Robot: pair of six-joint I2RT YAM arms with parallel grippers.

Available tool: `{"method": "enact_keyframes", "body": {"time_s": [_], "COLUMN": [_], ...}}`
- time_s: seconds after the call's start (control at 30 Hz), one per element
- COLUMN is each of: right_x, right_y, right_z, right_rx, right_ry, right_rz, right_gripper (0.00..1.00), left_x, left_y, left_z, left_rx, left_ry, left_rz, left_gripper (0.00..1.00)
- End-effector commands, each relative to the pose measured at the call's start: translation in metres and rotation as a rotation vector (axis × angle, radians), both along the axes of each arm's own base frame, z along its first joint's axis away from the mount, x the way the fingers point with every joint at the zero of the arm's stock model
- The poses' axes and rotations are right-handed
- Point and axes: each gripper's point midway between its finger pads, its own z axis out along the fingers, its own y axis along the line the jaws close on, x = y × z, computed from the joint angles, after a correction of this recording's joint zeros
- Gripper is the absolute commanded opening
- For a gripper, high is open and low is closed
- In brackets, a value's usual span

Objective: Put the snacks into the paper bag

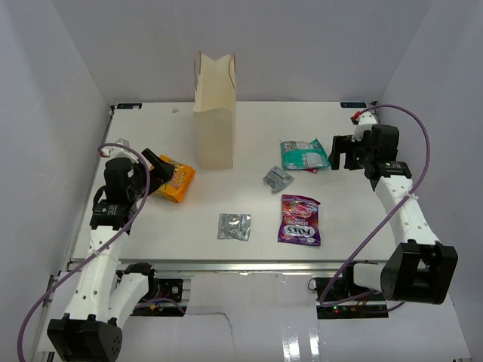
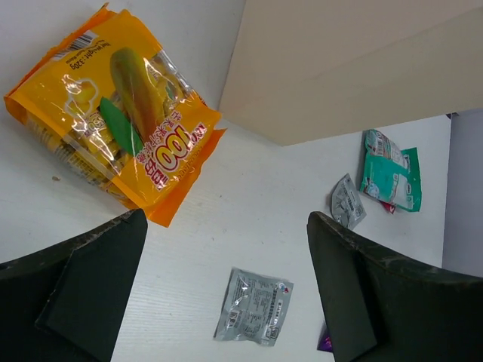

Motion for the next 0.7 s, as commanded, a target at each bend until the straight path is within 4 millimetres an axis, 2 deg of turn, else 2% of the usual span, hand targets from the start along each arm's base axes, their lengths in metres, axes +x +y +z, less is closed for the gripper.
{"method": "enact_keyframes", "body": {"time_s": [0.0,0.07,0.1,0.13,0.17,0.2,0.23,0.27,0.3,0.33,0.4,0.5,0.67], "right_x": [0.004,-0.007,-0.014,-0.021,-0.026,-0.036,-0.042,-0.044,-0.044,-0.045,-0.050,-0.054,-0.053], "right_y": [0.031,0.055,0.060,0.074,0.083,0.087,0.093,0.095,0.096,0.098,0.103,0.107,0.107], "right_z": [0.027,0.029,0.021,0.018,0.021,0.013,0.014,0.014,0.015,0.013,0.008,0.002,-0.005], "right_rx": [-0.001,0.000,-0.036,-0.043,-0.040,-0.056,-0.046,-0.034,-0.022,-0.018,0.011,0.039,0.042], "right_ry": [-0.088,-0.102,-0.084,-0.078,-0.083,-0.055,-0.062,-0.058,-0.064,-0.064,-0.059,-0.049,-0.034], "right_rz": [0.253,0.433,0.504,0.581,0.642,0.722,0.782,0.792,0.792,0.805,0.836,0.855,0.855], "right_gripper": [0.90,0.90,0.90,0.90,0.90,0.90,0.90,0.90,0.90,0.90,0.90,0.90,0.90], "left_x": [0.005,0.014,0.022,0.026,0.030,0.036,0.040,0.043,0.047,0.048,0.050,0.061,0.069], "left_y": [-0.001,-0.002,0.000,0.007,0.008,0.030,0.027,0.031,0.044,0.047,0.047,0.046,0.047], "left_z": [-0.009,-0.013,-0.022,-0.027,-0.030,-0.042,-0.041,-0.043,-0.053,-0.058,-0.068,-0.097,-0.112], "left_rx": [-0.046,-0.054,-0.054,-0.074,-0.096,-0.150,-0.218,-0.261,-0.324,-0.364,-0.437,-0.493,-0.509], "left_ry": [0.046,0.062,0.101,0.122,0.141,0.180,0.175,0.174,0.176,0.182,0.201,0.267,0.330], "left_rz": [0.028,0.028,0.040,0.071,0.078,0.157,0.125,0.129,0.181,0.189,0.184,0.192,0.195], "left_gripper": [0.98,0.98,0.98,0.98,0.98,0.97,0.96,0.95,0.94,0.93,0.93,0.90,0.83]}}
